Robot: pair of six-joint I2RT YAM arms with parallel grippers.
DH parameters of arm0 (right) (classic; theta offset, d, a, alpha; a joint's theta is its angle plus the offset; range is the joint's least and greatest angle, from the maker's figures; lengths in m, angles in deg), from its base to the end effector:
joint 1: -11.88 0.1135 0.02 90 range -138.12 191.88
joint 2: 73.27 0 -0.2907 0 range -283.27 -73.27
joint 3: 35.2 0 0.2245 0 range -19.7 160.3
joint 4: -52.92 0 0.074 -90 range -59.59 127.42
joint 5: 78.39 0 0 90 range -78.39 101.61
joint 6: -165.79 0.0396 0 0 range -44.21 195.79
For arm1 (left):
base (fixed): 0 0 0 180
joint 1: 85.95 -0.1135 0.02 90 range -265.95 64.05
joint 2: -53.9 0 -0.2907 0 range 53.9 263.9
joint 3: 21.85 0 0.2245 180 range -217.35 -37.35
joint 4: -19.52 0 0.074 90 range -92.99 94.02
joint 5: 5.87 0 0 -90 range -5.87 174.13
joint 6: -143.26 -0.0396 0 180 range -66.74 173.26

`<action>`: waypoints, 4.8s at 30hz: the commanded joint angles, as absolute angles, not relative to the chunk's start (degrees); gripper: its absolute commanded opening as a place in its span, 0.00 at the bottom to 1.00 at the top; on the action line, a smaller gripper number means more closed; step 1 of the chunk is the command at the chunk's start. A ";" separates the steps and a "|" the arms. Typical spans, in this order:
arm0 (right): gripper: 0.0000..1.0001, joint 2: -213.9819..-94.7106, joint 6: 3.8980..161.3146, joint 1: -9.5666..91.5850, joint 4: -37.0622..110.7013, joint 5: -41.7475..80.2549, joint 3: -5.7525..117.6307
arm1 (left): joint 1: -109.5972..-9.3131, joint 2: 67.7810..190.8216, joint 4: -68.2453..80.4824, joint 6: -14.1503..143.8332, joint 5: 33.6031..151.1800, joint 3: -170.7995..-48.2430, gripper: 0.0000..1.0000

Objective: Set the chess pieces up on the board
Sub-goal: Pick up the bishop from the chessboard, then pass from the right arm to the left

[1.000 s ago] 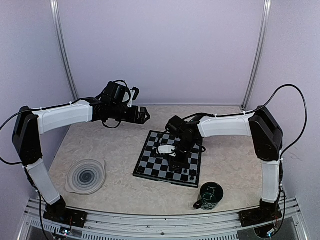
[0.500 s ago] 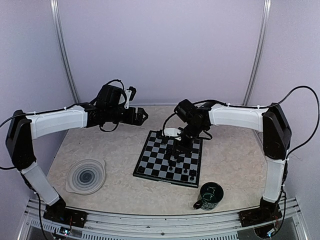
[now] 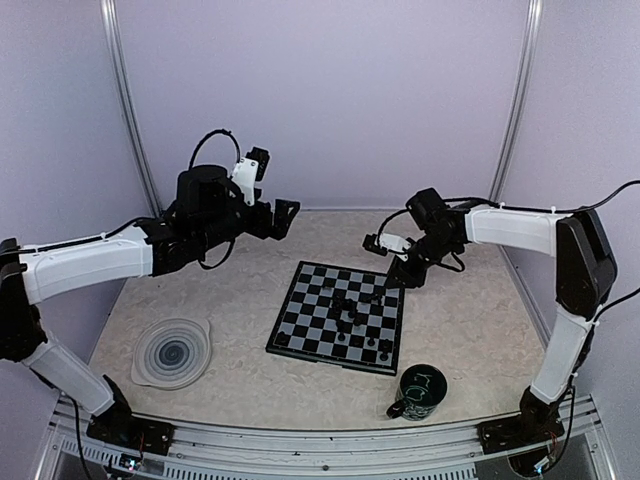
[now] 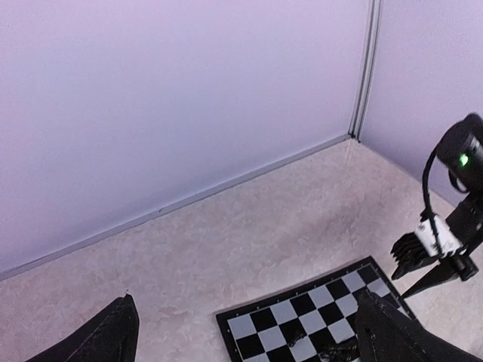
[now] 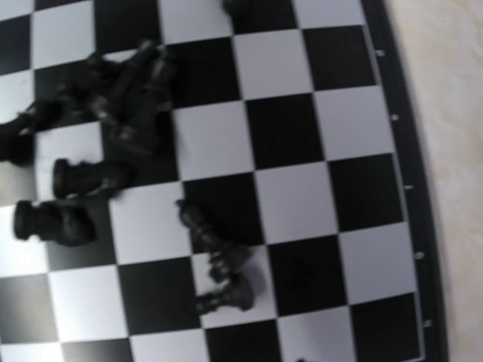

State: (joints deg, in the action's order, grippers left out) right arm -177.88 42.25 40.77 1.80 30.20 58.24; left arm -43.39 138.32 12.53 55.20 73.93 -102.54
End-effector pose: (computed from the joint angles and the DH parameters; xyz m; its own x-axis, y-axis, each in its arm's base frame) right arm 0.3139 0.1876 0.2526 -0.3214 -0.7755 -0.5435 -0.9181 0.3957 -0.0217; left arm 0.2454 -0.2158 0.3672 -0.1551 0.0972 -0.9831 0.5326 0.8464 -0.0003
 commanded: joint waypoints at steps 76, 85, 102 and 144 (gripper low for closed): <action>0.12 -177.85 46.57 38.76 13.94 60.90 59.58 | -39.25 144.39 26.01 81.30 92.60 -95.52 0.63; 0.13 -178.54 53.66 38.70 17.56 69.13 59.28 | -37.45 148.42 32.96 86.54 93.68 -96.98 0.59; 0.17 -177.85 54.22 38.74 17.97 71.33 58.34 | -36.25 157.42 27.75 88.48 98.87 -104.72 0.48; 0.51 -172.49 48.42 24.22 13.14 68.29 55.44 | -33.15 147.74 -13.12 68.32 94.43 -106.19 0.05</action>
